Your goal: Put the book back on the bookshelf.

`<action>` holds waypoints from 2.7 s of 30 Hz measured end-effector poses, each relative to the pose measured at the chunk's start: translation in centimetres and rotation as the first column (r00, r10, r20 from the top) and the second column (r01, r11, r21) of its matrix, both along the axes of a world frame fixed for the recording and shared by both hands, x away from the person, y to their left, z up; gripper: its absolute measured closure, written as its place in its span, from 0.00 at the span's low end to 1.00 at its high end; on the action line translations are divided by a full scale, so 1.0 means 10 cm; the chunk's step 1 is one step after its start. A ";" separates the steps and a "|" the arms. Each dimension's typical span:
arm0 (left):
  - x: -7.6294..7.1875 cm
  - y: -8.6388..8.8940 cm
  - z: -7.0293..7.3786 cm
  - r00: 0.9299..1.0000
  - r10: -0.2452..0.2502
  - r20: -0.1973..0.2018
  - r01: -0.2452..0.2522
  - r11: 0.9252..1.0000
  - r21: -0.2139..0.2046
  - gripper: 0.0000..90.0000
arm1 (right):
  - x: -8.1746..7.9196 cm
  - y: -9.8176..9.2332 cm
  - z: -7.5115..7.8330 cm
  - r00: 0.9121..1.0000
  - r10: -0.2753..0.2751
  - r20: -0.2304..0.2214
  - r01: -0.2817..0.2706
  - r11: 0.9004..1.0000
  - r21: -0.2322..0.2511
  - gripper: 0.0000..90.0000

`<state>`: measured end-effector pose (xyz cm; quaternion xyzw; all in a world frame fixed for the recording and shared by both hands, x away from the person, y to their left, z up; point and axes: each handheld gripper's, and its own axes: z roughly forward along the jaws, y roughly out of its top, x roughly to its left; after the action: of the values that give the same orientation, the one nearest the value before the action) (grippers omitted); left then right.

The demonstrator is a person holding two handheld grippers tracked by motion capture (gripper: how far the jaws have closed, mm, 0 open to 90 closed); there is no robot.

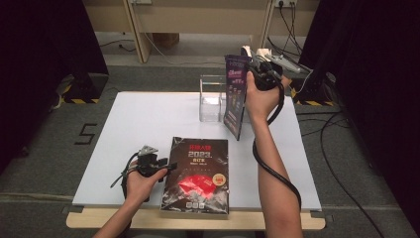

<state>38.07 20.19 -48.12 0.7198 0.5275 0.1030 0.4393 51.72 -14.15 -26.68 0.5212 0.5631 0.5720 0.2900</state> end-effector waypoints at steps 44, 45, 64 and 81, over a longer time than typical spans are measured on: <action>0.01 0.03 0.00 1.000 0.002 -0.005 -0.002 1.000 -0.001 0.56 | 0.28 0.12 -0.03 0.998 -0.060 0.030 0.062 0.997 -0.045 0.94; 0.01 0.03 0.00 1.000 0.003 -0.004 -0.003 1.000 0.000 0.56 | 0.29 0.13 -0.04 0.997 -0.065 0.029 0.067 0.996 -0.053 0.94; 0.00 0.03 -0.02 1.000 0.007 -0.008 -0.007 1.000 0.006 0.56 | -0.11 0.16 -0.18 0.997 -0.054 0.050 0.061 0.986 -0.154 0.93; -0.02 0.00 -0.02 1.000 0.002 -0.013 -0.002 1.000 0.009 0.56 | -0.55 -0.06 -0.35 1.000 -0.015 -0.021 0.011 0.980 -0.196 0.89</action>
<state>37.92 20.23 -48.31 0.7219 0.5307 0.1014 0.4324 46.23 -14.74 -30.18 0.5002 0.6166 0.5058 0.3372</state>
